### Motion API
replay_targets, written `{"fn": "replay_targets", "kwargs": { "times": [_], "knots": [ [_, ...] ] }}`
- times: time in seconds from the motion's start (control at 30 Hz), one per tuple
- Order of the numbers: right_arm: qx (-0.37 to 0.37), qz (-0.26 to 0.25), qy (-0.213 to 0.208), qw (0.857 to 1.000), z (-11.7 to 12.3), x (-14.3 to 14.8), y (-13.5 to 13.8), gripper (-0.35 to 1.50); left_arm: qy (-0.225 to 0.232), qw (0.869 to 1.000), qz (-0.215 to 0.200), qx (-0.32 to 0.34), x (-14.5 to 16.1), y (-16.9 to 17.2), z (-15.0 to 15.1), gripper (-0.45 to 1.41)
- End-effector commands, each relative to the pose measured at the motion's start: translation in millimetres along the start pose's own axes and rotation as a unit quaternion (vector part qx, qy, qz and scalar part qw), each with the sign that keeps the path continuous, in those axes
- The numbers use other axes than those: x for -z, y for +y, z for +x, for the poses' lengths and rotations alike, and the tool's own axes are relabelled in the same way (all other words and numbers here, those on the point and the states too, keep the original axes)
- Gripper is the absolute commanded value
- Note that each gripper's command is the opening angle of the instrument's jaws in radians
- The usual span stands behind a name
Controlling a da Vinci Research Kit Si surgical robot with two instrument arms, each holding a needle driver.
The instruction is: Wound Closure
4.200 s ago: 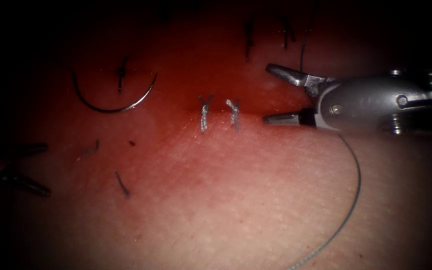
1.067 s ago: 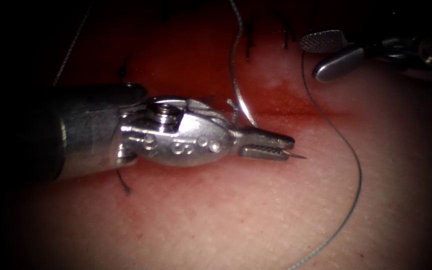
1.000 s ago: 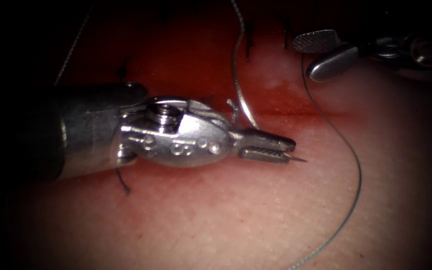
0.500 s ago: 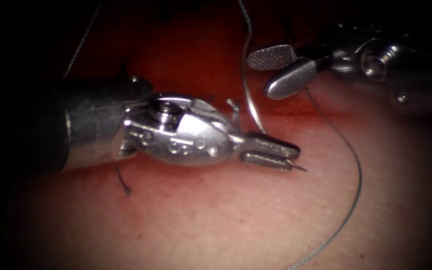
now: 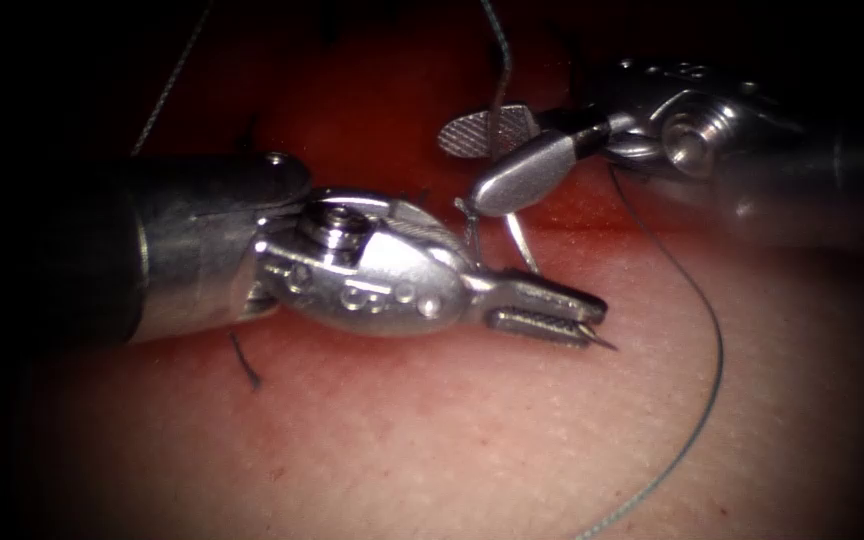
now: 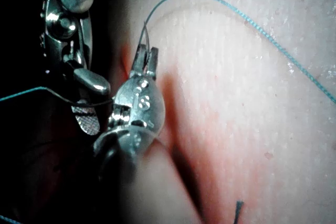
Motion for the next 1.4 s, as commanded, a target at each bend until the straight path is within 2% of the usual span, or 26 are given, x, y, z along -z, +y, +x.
{"fn": "replay_targets", "kwargs": {
  "times": [0.03, 0.1, 0.13, 0.17, 0.2, 0.23, 0.47, 0.5, 0.53, 0.57, 0.6, 0.7, 0.77, 0.87, 0.97, 1.03, 1.07, 1.13, 1.17, 1.2, 1.3, 1.37, 1.4],
  "knots": [
    [0.003, 0.002, 0.0, 1.0, 0.0, -0.9, 0.7, 0.96, -0.001, 1.0, 0.0, -0.001, -0.4, -0.5, -0.3, -0.45],
    [0.003, 0.003, 0.0, 1.0, 0.1, -0.8, 0.7, 0.84, 0.0, 1.0, 0.0, -0.001, -0.5, -0.5, -0.2, -0.45],
    [0.002, 0.003, 0.0, 1.0, 0.2, -0.7, 0.6, 0.63, 0.0, 1.0, 0.0, -0.002, -0.5, -0.5, -0.2, -0.45],
    [0.002, 0.003, 0.0, 1.0, 0.2, -0.7, 0.6, 0.63, 0.0, 1.0, 0.0, -0.002, -0.5, -0.5, -0.2, -0.45],
    [-0.002, -0.004, 0.002, 1.0, 0.3, -0.6, 0.5, 0.07, 0.001, 1.0, 0.0, -0.002, -0.5, -0.5, -0.1, -0.45],
    [-0.003, -0.011, 0.001, 1.0, 0.4, -0.6, 0.5, -0.35, 0.001, 1.0, 0.0, -0.002, -0.5, -0.5, -0.1, -0.45],
    [-0.009, -0.04, 0.005, 0.999, 1.1, 0.1, 0.3, -0.35, 0.001, 1.0, -0.001, -0.004, -0.5, -0.2, 0.2, -0.45],
    [-0.011, -0.047, 0.009, 0.999, 1.5, 0.5, 0.3, -0.35, 0.0, 1.0, 0.0, -0.008, -0.5, -0.1, 0.3, -0.32],
    [-0.011, -0.047, 0.009, 0.999, 1.5, 0.5, 0.3, -0.35, 0.0, 1.0, 0.0, -0.008, -0.5, -0.1, 0.3, -0.32],
    [-0.009, -0.053, 0.013, 0.998, 1.7, 0.9, 0.4, -0.35, 0.0, 1.0, -0.003, 0.01, -0.3, -0.1, 0.3, 0.71],
    [-0.005, -0.061, 0.015, 0.998, 1.9, 1.3, 0.5, -0.35, 0.001, 1.0, -0.003, 0.016, -0.2, -0.1, 0.3, 0.86],
    [0.02, -0.079, 0.026, 0.996, 2.2, 2.1, 1.1, -0.35, 0.002, 1.0, 0.0, 0.031, 0.5, -0.3, 0.2, 0.99],
    [0.06, -0.106, 0.043, 0.992, 2.4, 3.0, 1.9, -0.35, 0.0, 0.998, 0.031, 0.054, 1.2, -0.5, 0.1, 1.06],
    [0.137, -0.148, 0.068, 0.977, 2.6, 3.6, 2.9, -0.35, -0.013, 0.994, 0.043, 0.098, 1.3, -0.4, -0.2, 1.18],
    [0.189, -0.159, 0.082, 0.965, 2.7, 3.8, 3.4, -0.35, -0.042, 0.988, 0.054, 0.139, 1.2, 0.0, -1.0, 1.15],
    [0.249, -0.176, 0.083, 0.949, 2.8, 3.8, 3.9, -0.35, -0.084, 0.976, 0.074, 0.188, 1.2, 0.4, -2.3, 0.71],
    [0.287, -0.19, 0.079, 0.935, 2.9, 3.7, 4.2, -0.35, -0.113, 0.962, 0.101, 0.228, 1.1, 0.5, -3.4, 0.44],
    [0.335, -0.201, 0.078, 0.917, 2.9, 3.6, 4.5, -0.35, -0.126, 0.948, 0.13, 0.263, 0.8, 0.6, -4.5, 0.22],
    [0.372, -0.205, 0.082, 0.902, 2.8, 3.5, 4.9, -0.35, -0.135, 0.934, 0.156, 0.291, 0.5, 0.7, -5.3, -0.06],
    [0.383, -0.207, 0.083, 0.896, 2.8, 3.5, 5.2, -0.35, -0.144, 0.926, 0.17, 0.306, 0.3, 0.7, -5.8, -0.15],
    [0.406, -0.212, 0.086, 0.885, 2.9, 3.7, 6.0, -0.35, -0.171, 0.903, 0.194, 0.344, 0.1, 1.1, -6.8, -0.2],
    [0.445, -0.215, 0.098, 0.864, 3.4, 4.1, 7.1, -0.35, -0.194, 0.881, 0.214, 0.376, -0.2, 1.8, -7.5, -0.35],
    [0.461, -0.218, 0.109, 0.853, 3.6, 4.3, 7.5, -0.35, -0.203, 0.876, 0.219, 0.379, -0.5, 2.3, -7.6, -0.35]
  ]
}}
